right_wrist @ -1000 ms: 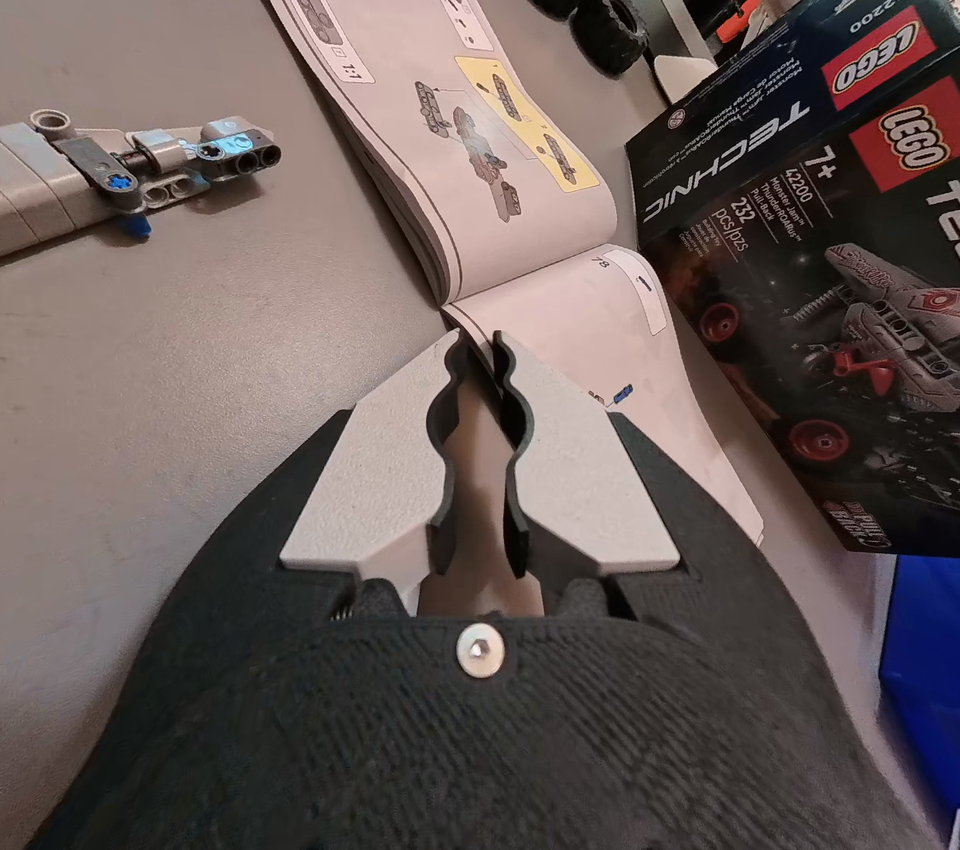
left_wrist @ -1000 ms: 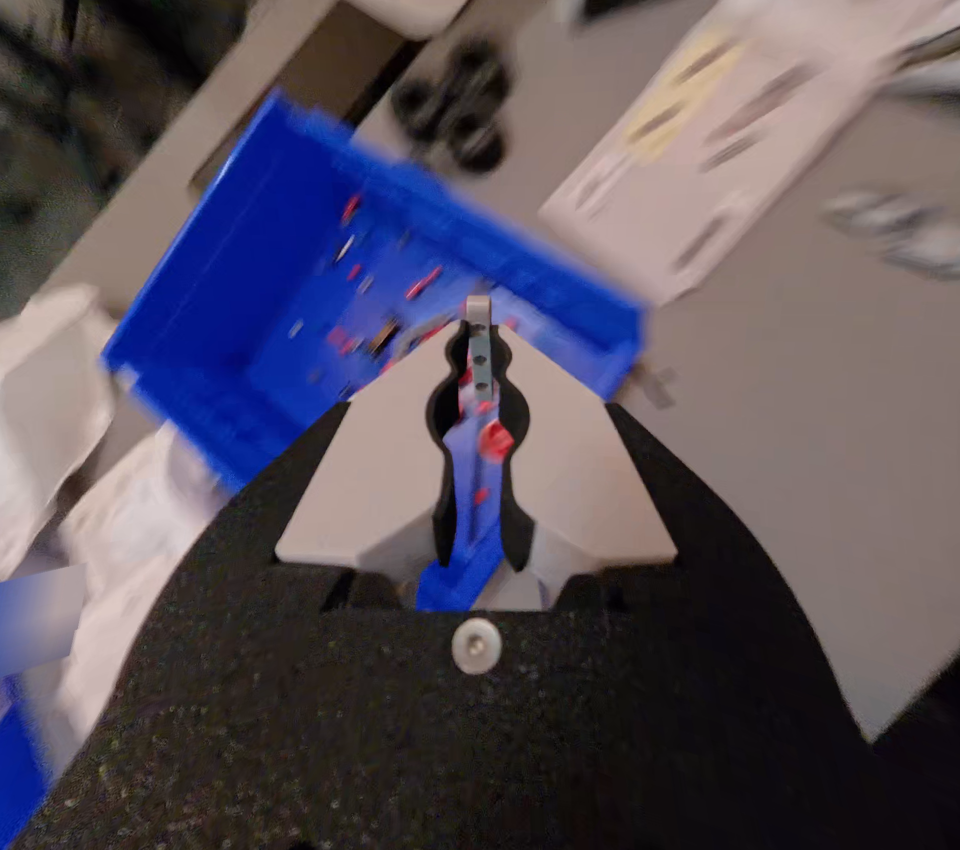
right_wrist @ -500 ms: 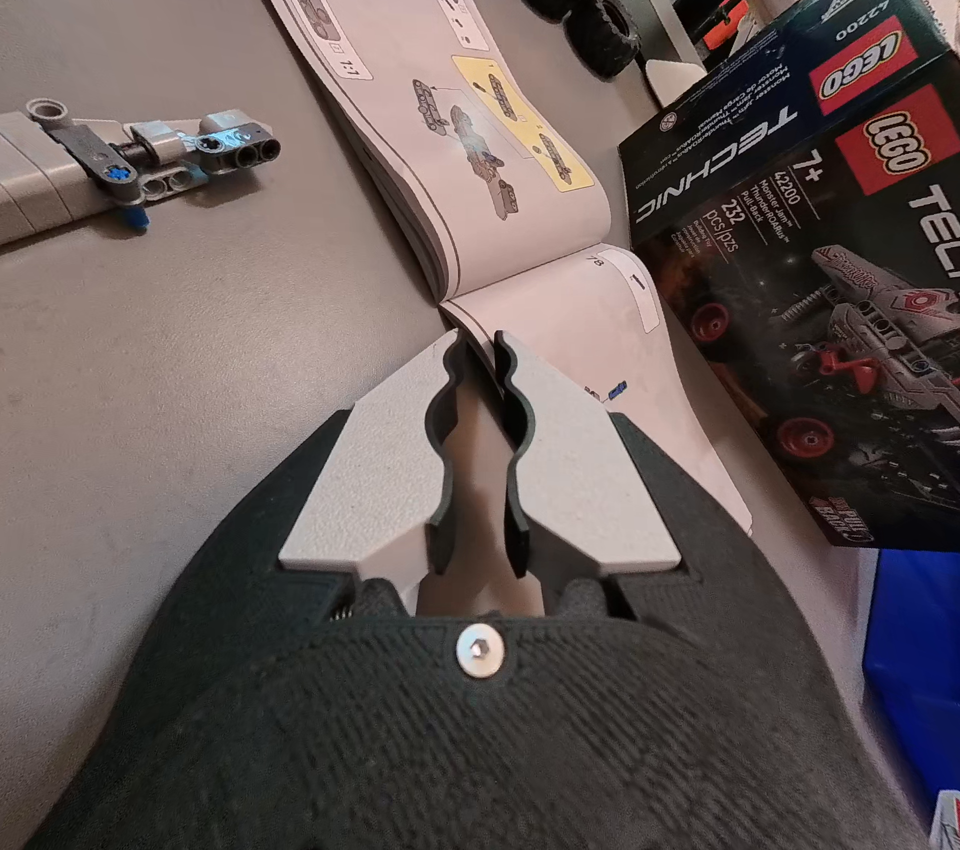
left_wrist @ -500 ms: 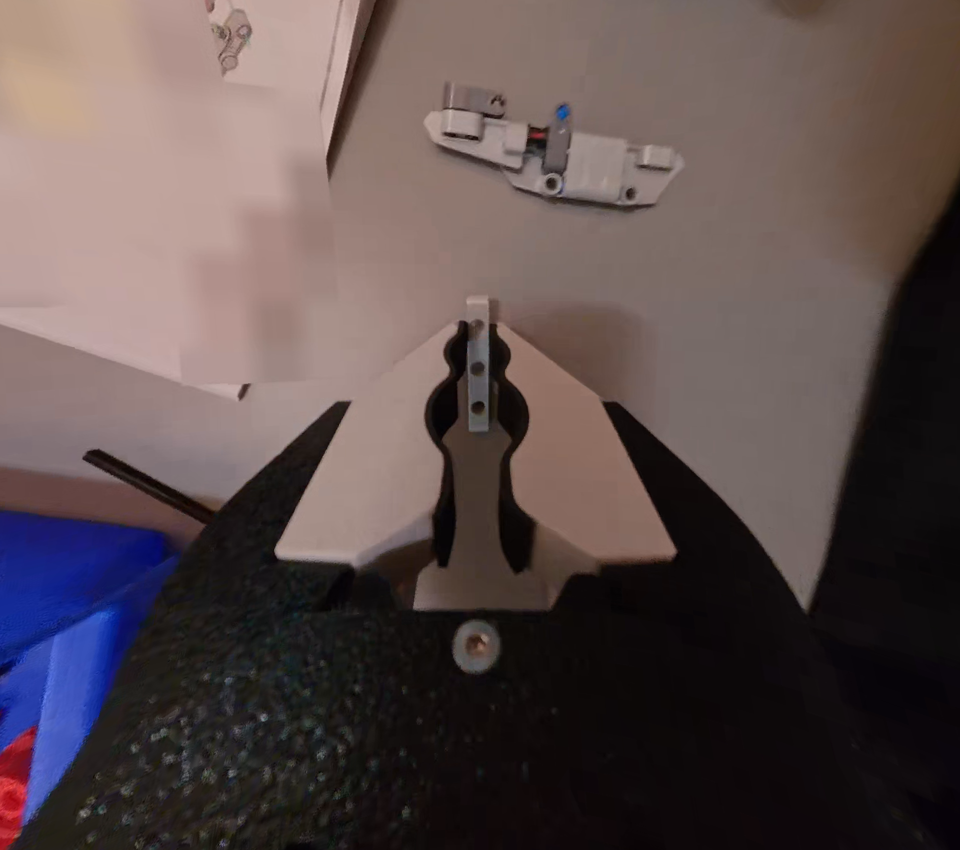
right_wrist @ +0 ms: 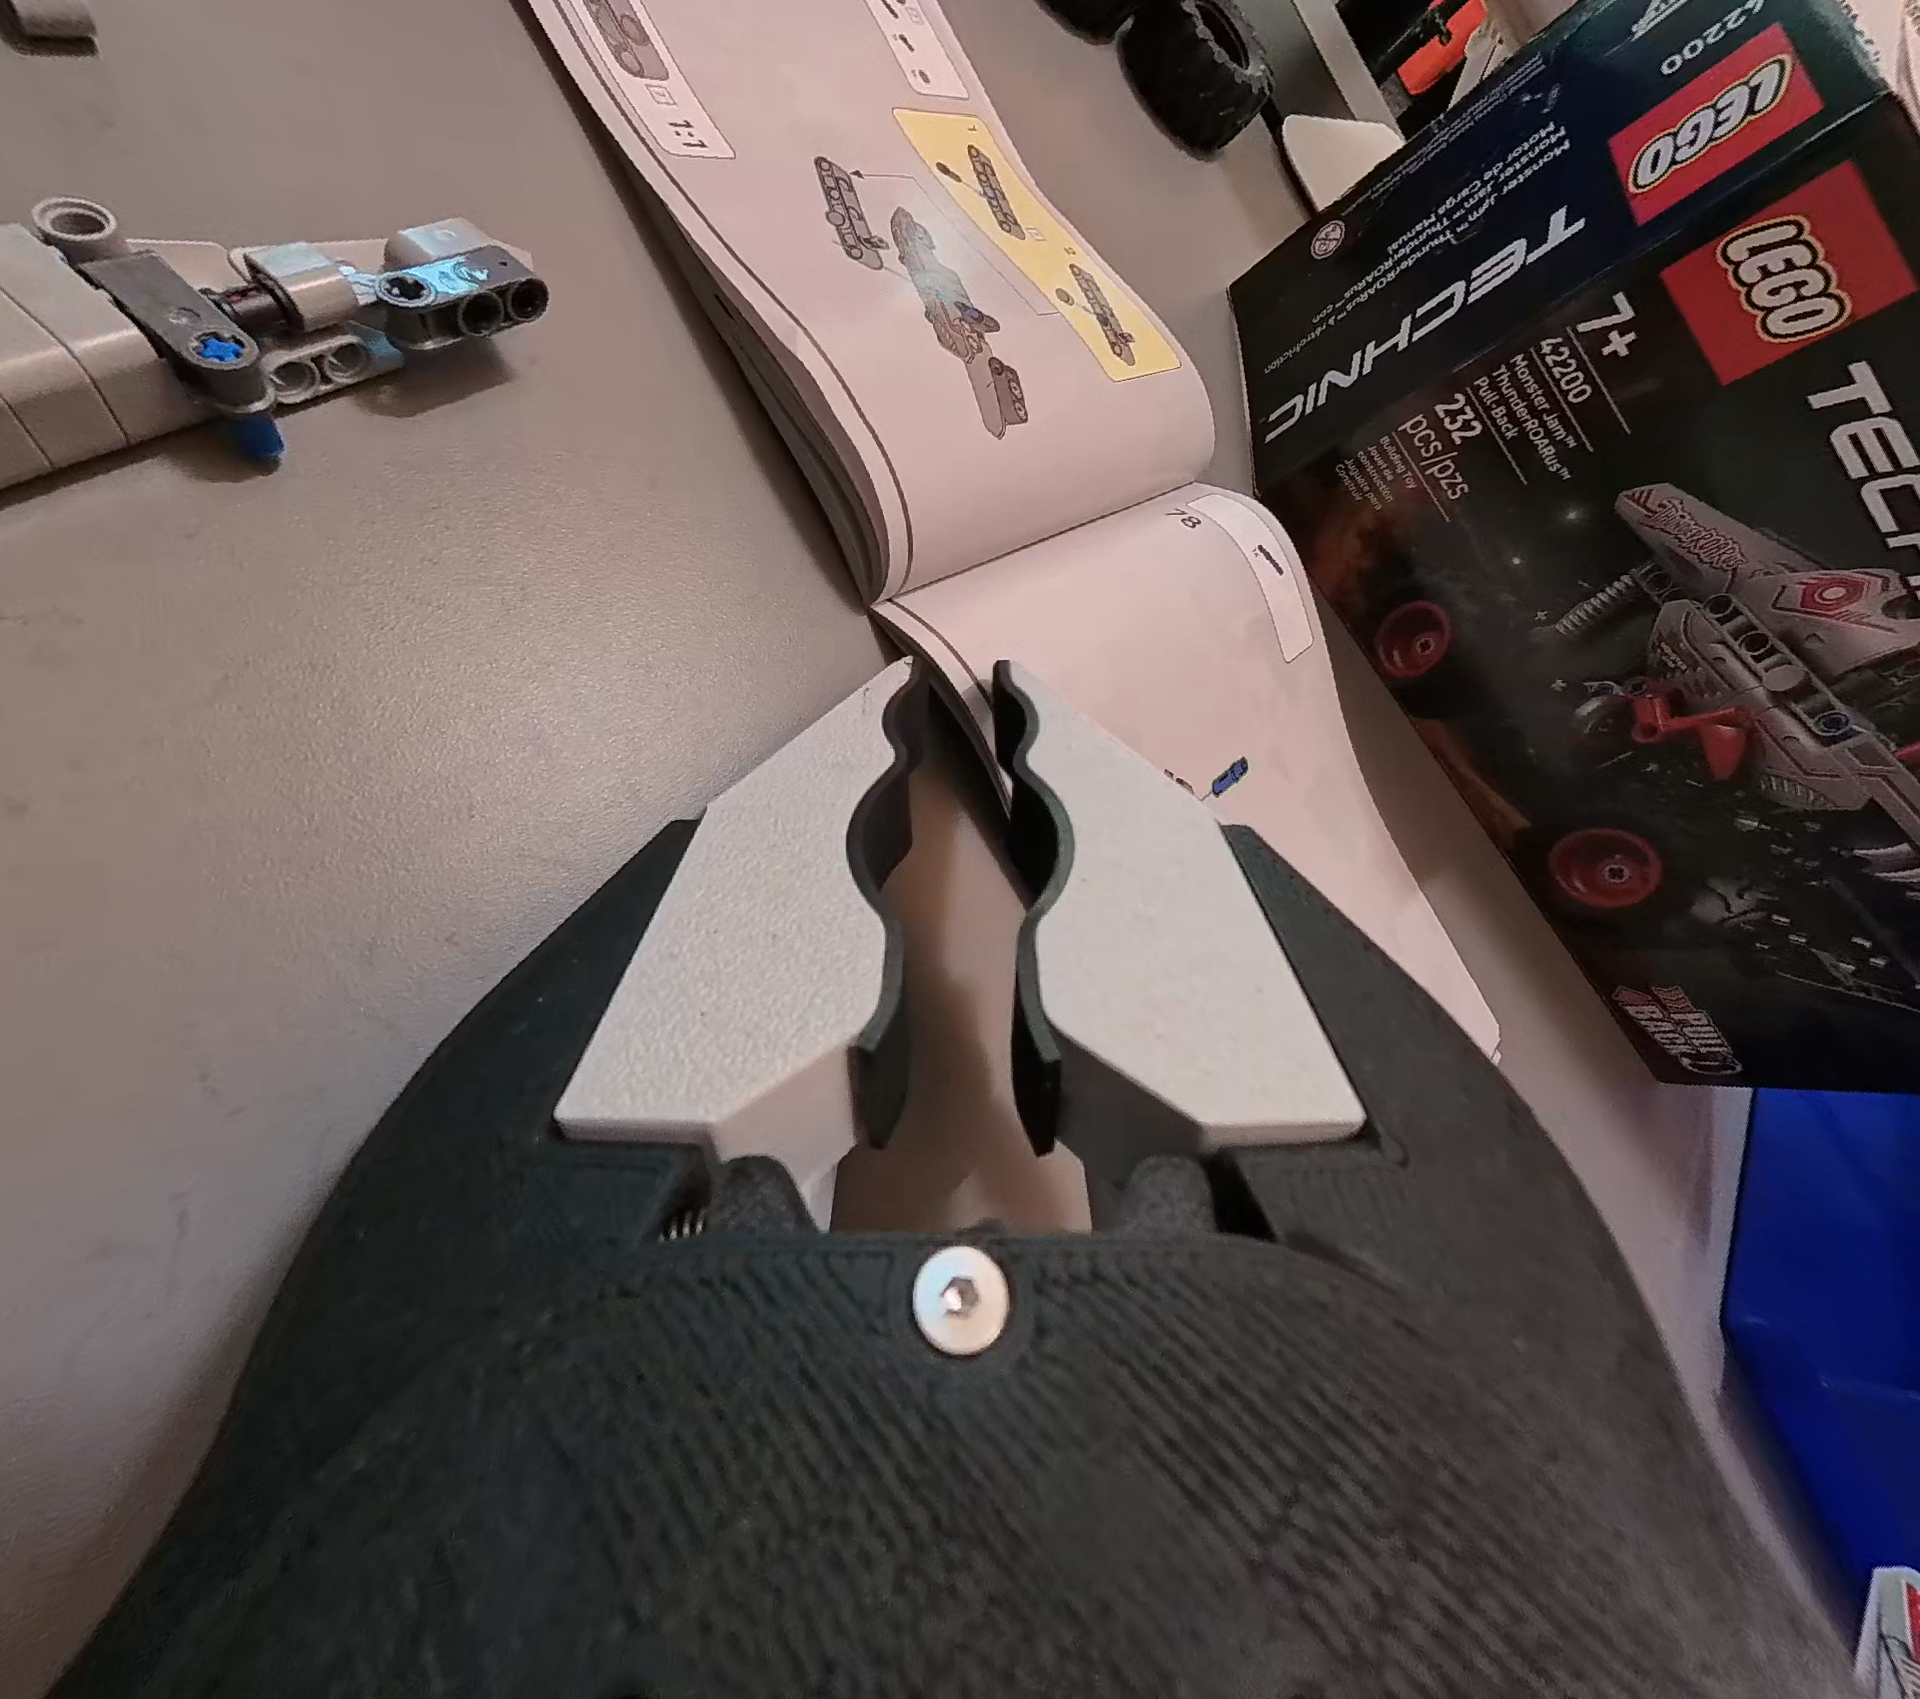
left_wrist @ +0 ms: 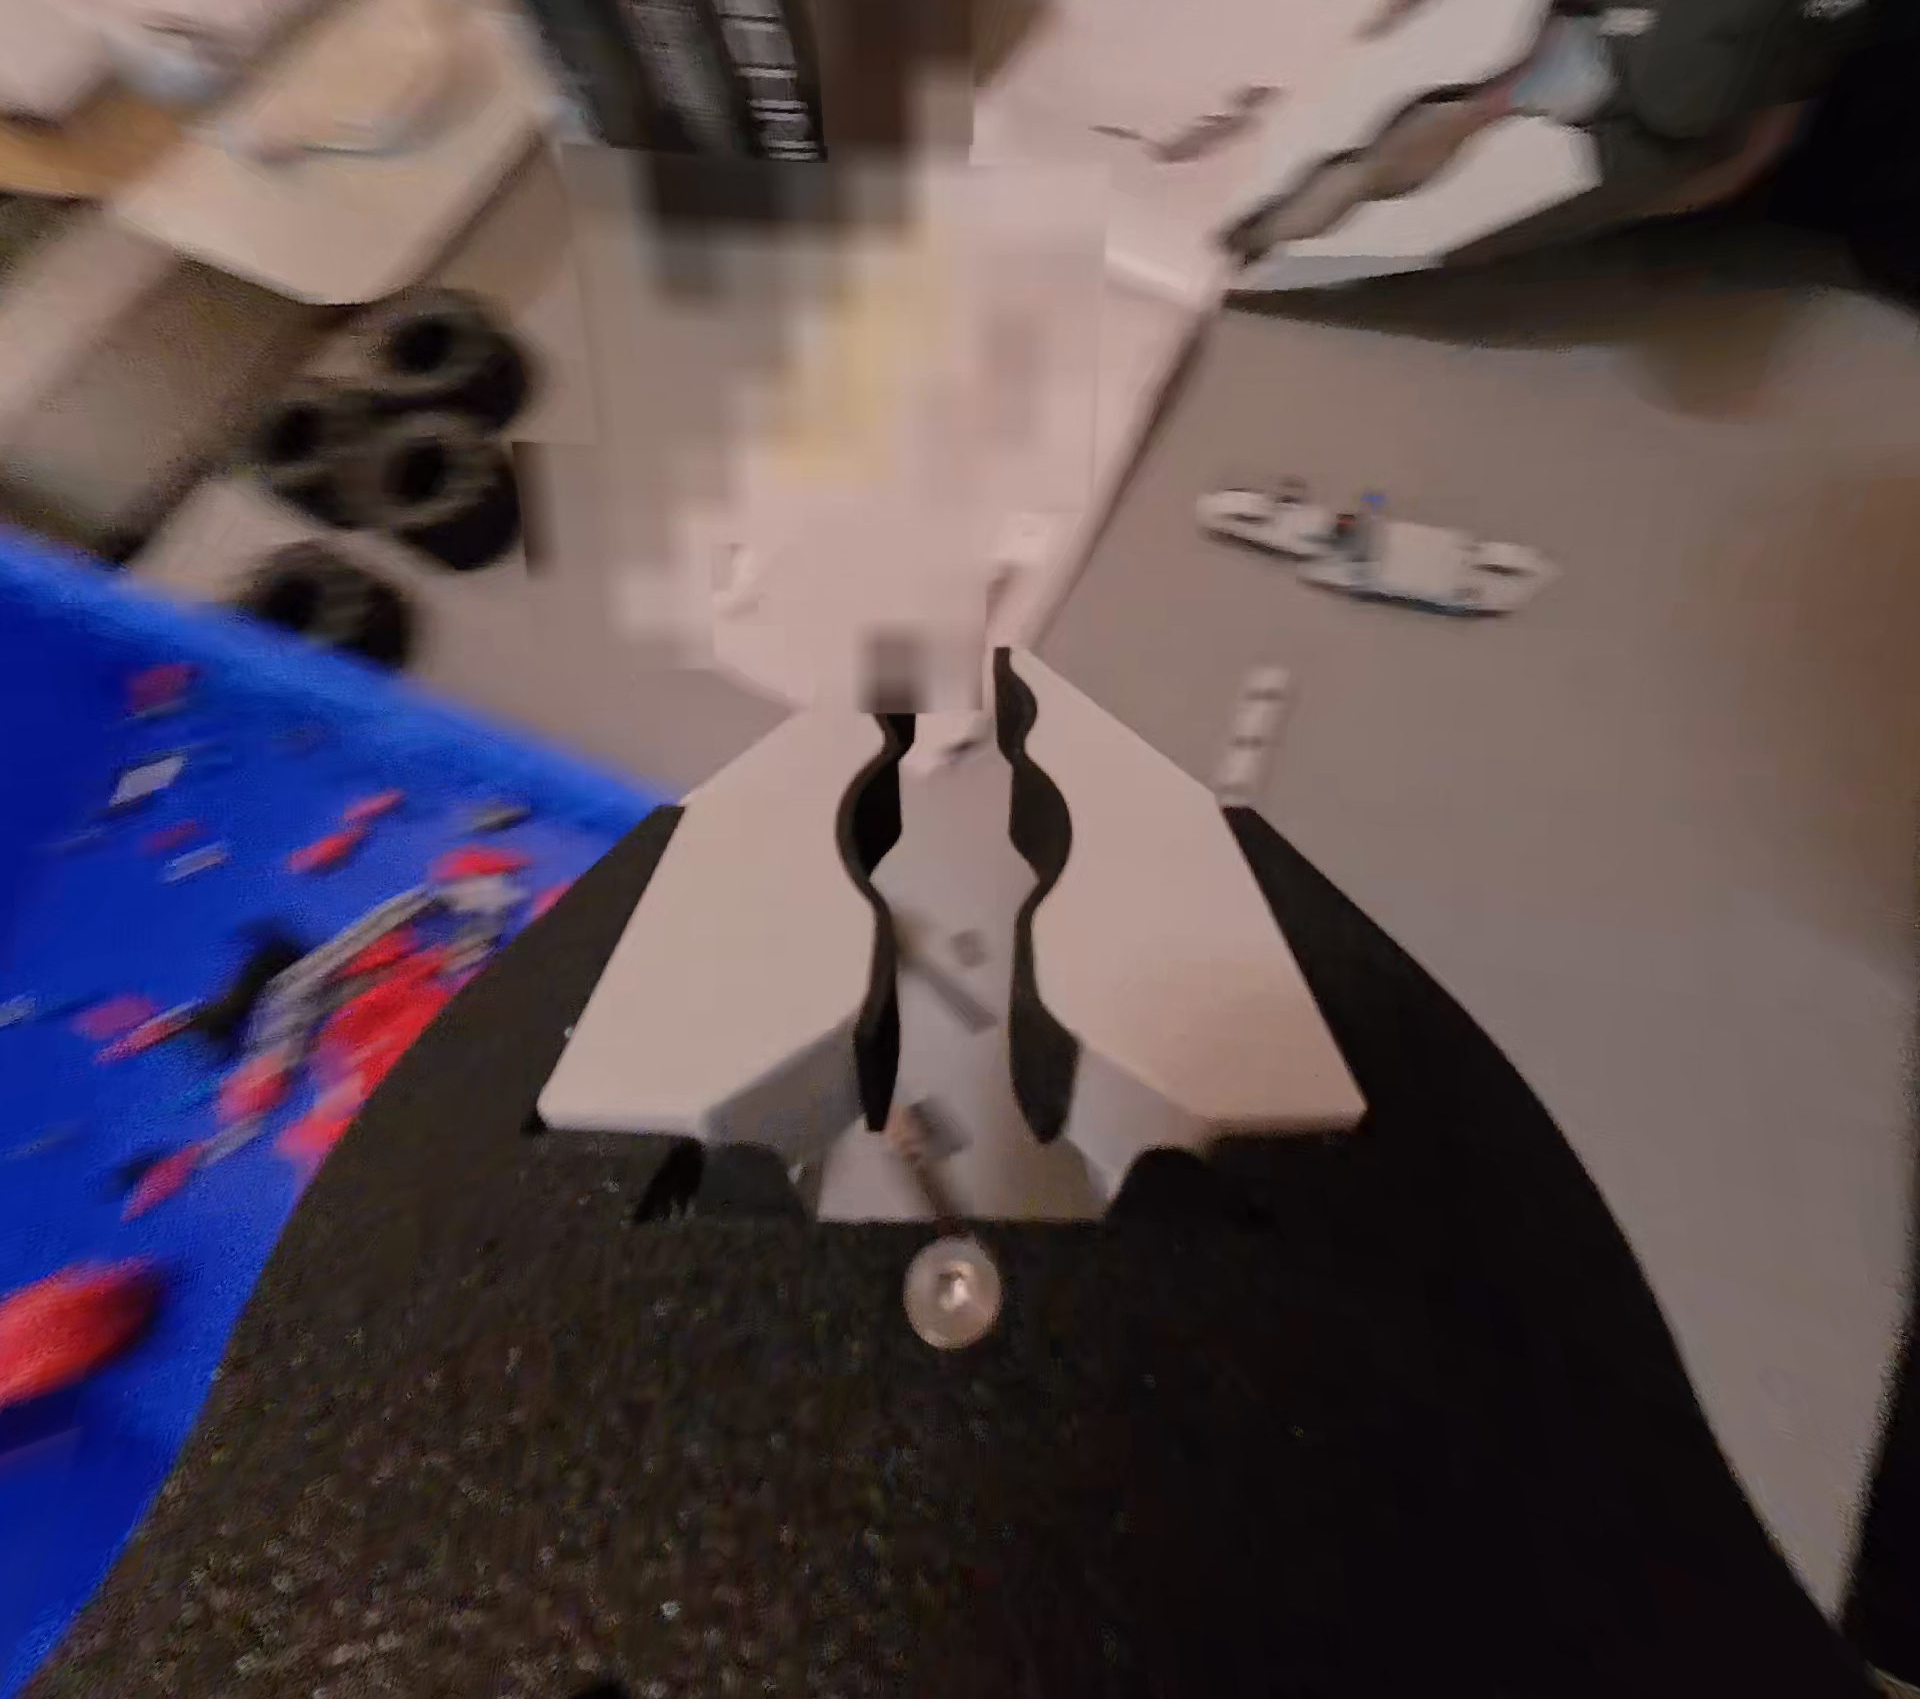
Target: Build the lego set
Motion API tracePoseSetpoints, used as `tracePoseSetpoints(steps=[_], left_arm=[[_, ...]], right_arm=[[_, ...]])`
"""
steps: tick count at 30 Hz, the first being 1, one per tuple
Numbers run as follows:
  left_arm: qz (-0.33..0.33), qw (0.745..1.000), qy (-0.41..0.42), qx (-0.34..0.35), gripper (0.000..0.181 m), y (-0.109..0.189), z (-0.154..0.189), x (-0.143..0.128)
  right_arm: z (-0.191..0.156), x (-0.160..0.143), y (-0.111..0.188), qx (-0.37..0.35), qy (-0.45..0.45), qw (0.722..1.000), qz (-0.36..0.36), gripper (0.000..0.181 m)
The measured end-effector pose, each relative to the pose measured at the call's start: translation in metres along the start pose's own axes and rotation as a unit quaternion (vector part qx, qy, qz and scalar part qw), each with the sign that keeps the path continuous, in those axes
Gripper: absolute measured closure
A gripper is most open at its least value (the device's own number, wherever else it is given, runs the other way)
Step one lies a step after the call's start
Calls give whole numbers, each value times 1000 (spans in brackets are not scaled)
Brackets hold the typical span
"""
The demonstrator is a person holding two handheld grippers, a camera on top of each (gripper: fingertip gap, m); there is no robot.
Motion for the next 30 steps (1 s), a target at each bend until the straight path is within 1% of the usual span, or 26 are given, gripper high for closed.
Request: tracePoseSetpoints(steps=[1, 3, 5, 7, 8, 9, 11, 13, 15, 16, 17, 19, 21, 23, 27, 30], left_arm=[[-8, 999, 1, 42, 170, 16, -23, 0], [-53, 991, 18, 120, 171, 43, -74, -8], [-118, 976, 40, 179, 173, 62, -124, -26], [-189, 963, 66, 182, 172, 68, -159, -47], [-208, 958, 84, 179, 172, 67, -173, -54], [-214, 955, 104, 178, 172, 64, -185, -58], [-196, 956, 140, 170, 174, 56, -202, -57], [-174, 961, 173, 129, 175, 43, -202, -56], [-151, 970, 169, 91, 176, 29, -196, -57], [-166, 969, 165, 80, 176, 25, -195, -58], [-178, 967, 162, 89, 177, 24, -195, -59], [-167, 969, 139, 117, 179, 26, -198, -52], [-162, 974, 136, 82, 178, 25, -190, -49], [-186, 971, 140, 49, 178, 20, -185, -58], [-244, 958, 134, 67, 178, 10, -194, -77], [-250, 951, 145, 112, 176, 7, -209, -83]], right_arm=[[0, 0, 0, -2, 0, 1000, 1, 171], [1, 0, 0, -3, 0, 1000, 1, 170], [1, 0, 0, -5, 0, 1000, 1, 169], [1, 0, 0, -8, 2, 1000, 2, 168], [2, 0, 0, -14, 4, 1000, 3, 167], [2, 0, 0, -20, 10, 1000, 4, 166], [2, 0, 0, -31, 21, 999, 5, 166], [1, 1, 0, -38, 33, 999, 7, 167], [1, 1, 1, -50, 47, 998, 10, 167], [0, 1, 1, -56, 54, 997, 12, 168], [0, 2, 1, -61, 59, 996, 13, 167], [3, 3, 1, -78, 67, 994, 20, 160], [4, 4, 1, -95, 81, 992, 26, 155], [5, 7, 2, -118, 99, 987, 38, 149], [8, 12, 6, -150, 117, 980, 57, 146], [10, 10, 6, -156, 115, 980, 53, 146]])
Point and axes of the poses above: each gripper's, where its closed fingertips meet, y back along the fingers, x out of its top, z = x × y across the jaws, the point moved 4 cm from there along y, back along the fingers, and after that the axes turned 1 degree about -x, right-handed, at the moved point
